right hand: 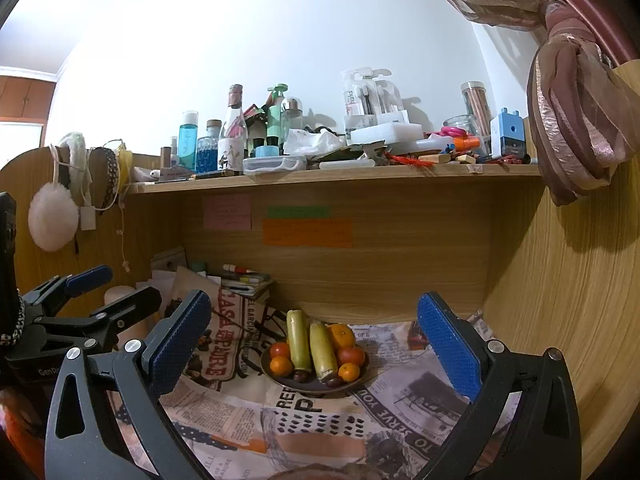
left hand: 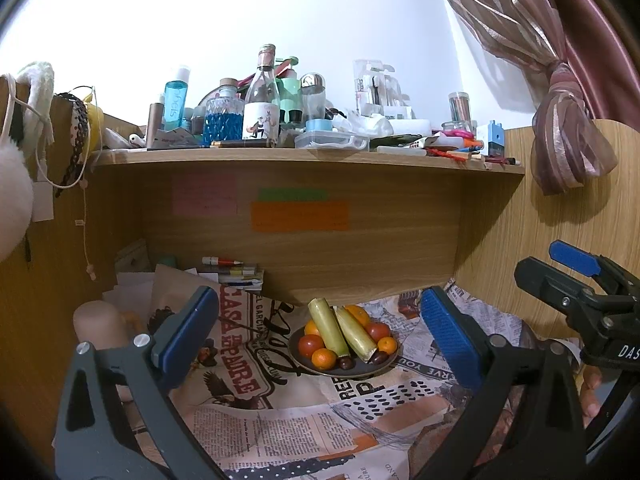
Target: Organize fruits
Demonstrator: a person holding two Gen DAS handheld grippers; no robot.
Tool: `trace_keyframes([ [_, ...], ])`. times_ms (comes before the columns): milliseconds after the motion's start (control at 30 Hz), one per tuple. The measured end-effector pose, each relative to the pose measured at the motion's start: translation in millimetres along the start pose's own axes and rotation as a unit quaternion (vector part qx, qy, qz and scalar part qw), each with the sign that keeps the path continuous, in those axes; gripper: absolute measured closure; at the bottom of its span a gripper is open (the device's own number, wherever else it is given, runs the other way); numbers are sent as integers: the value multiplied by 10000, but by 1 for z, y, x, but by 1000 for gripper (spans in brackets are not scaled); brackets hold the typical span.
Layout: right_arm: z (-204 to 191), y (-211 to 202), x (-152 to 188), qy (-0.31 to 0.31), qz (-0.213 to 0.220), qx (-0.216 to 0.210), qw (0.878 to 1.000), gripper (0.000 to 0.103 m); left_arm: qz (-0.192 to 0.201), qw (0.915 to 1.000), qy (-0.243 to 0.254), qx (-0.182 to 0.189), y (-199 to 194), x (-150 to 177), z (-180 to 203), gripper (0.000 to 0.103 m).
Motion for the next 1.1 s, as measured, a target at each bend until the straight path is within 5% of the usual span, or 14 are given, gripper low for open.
trace_keyframes([
  [1100,0,11,4,111,-107,26,9999,0,-41,9999,46,99,6,0,1,0],
])
Point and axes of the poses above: each gripper's, at about its wrist camera, not at the fingertips, and y roughly the way its jaws point, z to its right, x to its underside, the point moved 5 cm from there along y, roughly the way its jaws point, and after that the axes turned 2 degrees about y, right-handed, at the moved point
